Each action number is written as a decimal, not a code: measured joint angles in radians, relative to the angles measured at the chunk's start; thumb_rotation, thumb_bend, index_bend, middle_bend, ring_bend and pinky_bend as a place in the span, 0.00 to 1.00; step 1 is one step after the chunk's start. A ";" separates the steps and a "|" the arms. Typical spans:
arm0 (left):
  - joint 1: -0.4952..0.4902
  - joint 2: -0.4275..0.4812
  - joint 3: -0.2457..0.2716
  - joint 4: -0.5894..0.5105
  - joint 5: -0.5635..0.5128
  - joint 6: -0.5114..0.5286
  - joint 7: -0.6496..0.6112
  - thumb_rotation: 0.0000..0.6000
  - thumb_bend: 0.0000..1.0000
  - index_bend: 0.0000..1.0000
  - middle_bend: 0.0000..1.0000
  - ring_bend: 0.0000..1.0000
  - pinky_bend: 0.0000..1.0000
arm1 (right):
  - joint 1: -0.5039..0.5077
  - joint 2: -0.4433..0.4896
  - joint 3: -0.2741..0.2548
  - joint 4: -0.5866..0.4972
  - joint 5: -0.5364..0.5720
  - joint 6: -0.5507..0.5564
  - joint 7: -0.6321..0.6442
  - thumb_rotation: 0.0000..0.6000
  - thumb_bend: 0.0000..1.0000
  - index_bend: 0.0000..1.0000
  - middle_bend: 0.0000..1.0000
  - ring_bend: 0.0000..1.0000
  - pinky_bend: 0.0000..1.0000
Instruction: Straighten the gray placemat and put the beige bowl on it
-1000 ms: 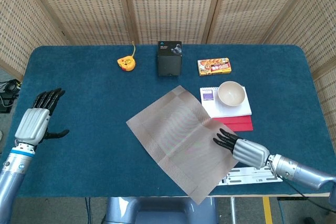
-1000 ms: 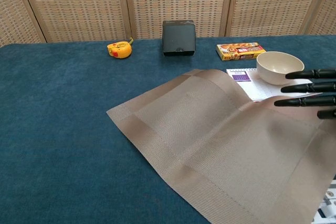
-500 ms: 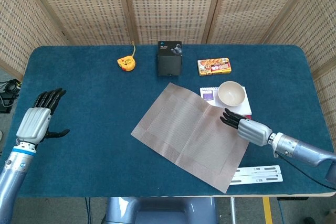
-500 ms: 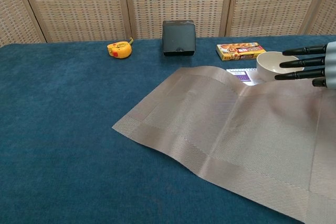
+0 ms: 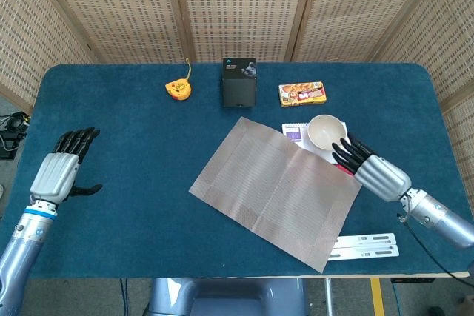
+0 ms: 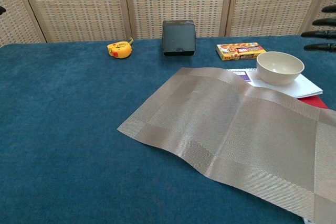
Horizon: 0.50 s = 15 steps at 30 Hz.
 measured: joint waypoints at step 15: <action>-0.163 -0.204 0.045 0.344 0.266 -0.105 -0.112 1.00 0.00 0.06 0.00 0.00 0.00 | -0.282 -0.020 0.119 -0.405 0.359 0.169 0.308 1.00 0.00 0.00 0.00 0.00 0.00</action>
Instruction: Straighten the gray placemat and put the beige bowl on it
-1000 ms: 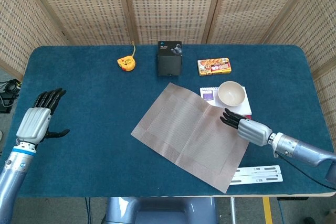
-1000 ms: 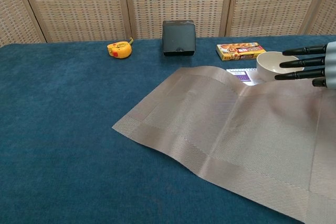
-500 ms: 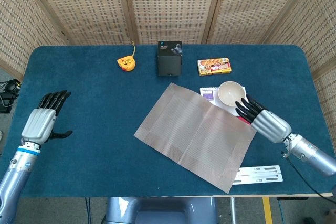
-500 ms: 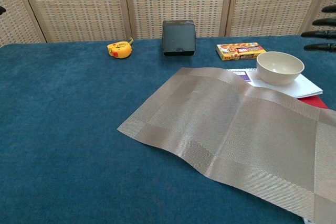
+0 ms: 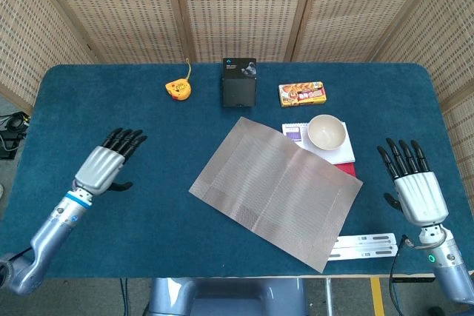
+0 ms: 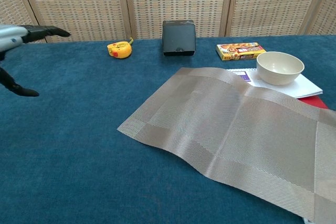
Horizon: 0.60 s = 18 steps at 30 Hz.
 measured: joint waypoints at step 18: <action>-0.243 -0.302 0.046 0.317 0.118 -0.181 0.018 1.00 0.00 0.19 0.00 0.00 0.00 | -0.049 -0.054 0.028 0.028 0.015 -0.004 0.079 1.00 0.00 0.00 0.00 0.00 0.00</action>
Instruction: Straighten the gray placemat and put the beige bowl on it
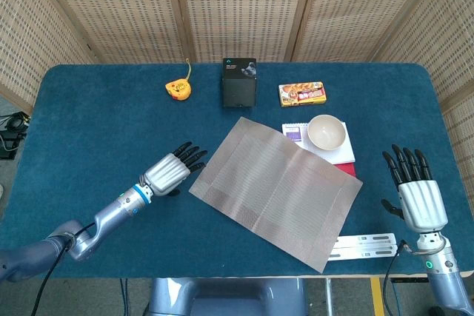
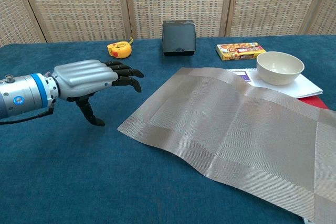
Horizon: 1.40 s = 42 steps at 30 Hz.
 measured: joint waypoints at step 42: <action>-0.110 -0.153 0.073 0.246 -0.005 -0.015 -0.006 1.00 0.00 0.19 0.00 0.00 0.00 | -0.021 0.011 0.036 -0.014 -0.029 0.004 0.024 1.00 0.00 0.00 0.00 0.00 0.00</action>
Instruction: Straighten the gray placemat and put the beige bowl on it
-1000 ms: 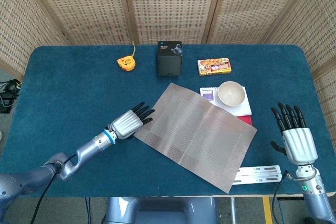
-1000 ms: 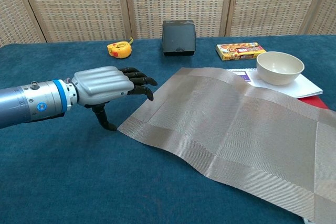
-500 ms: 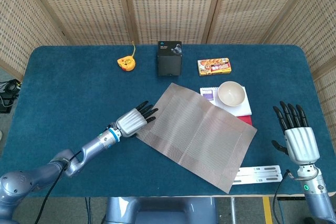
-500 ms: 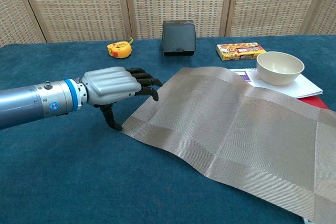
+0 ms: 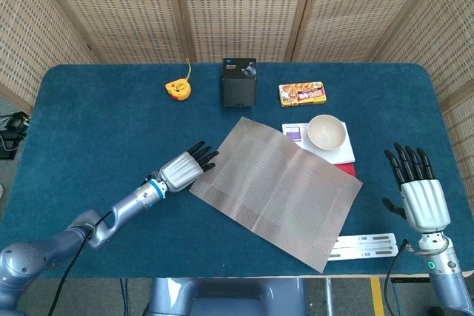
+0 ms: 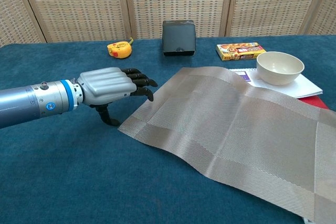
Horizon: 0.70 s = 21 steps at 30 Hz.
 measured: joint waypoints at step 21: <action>-0.015 -0.016 -0.003 -0.014 -0.012 0.026 -0.021 1.00 0.33 0.21 0.00 0.00 0.00 | -0.009 0.014 0.002 -0.024 -0.024 0.019 0.002 1.00 0.00 0.00 0.00 0.00 0.00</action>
